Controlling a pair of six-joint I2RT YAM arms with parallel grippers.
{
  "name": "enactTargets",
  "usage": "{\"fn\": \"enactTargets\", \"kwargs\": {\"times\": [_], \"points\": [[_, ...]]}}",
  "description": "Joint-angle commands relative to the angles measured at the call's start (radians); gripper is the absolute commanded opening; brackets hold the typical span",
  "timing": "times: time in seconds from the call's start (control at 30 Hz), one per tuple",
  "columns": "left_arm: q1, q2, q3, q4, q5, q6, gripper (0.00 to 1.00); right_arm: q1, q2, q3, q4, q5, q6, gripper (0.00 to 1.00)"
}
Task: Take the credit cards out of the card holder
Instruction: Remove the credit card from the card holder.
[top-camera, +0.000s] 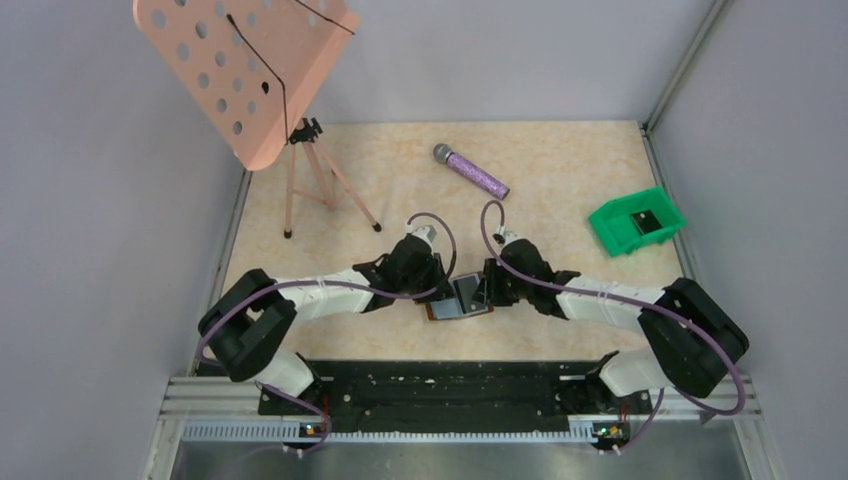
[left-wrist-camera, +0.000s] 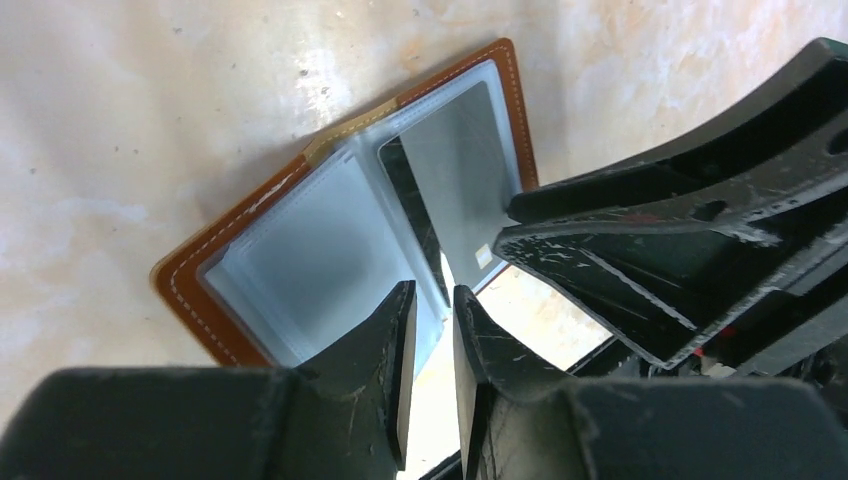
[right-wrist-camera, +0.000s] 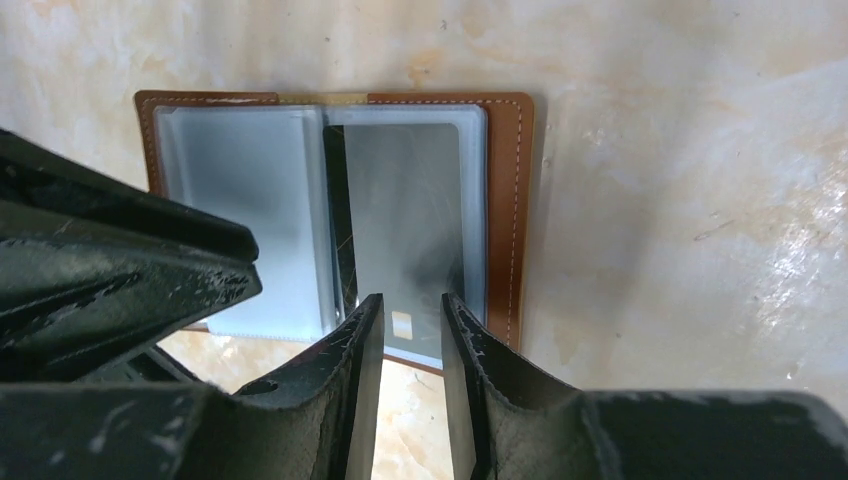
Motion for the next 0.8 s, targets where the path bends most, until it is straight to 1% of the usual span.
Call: {"fn": "enactTargets", "kwargs": {"times": [0.0,0.2,0.33,0.43,0.57,0.77], "points": [[0.002,0.005,-0.032,0.081,-0.041,0.0,0.26,-0.011,-0.042,-0.067,0.035,-0.015,0.03,0.28],[0.002,0.012,-0.09,0.164,-0.023,-0.005,0.29,-0.011,-0.052,-0.134,0.08,-0.037,0.066,0.26],[0.001,0.005,-0.12,0.211,-0.017,0.006,0.29,-0.011,-0.086,-0.136,0.064,-0.033,0.073,0.26],[0.002,-0.004,-0.134,0.241,-0.016,0.014,0.3,-0.011,-0.124,-0.098,0.006,-0.014,0.067,0.26],[0.002,-0.016,-0.146,0.272,0.007,0.014,0.3,-0.011,-0.155,-0.032,-0.079,0.037,0.028,0.29],[0.002,-0.015,-0.139,0.272,0.005,0.015,0.31,-0.015,-0.113,0.045,-0.107,0.06,-0.002,0.3]]}}
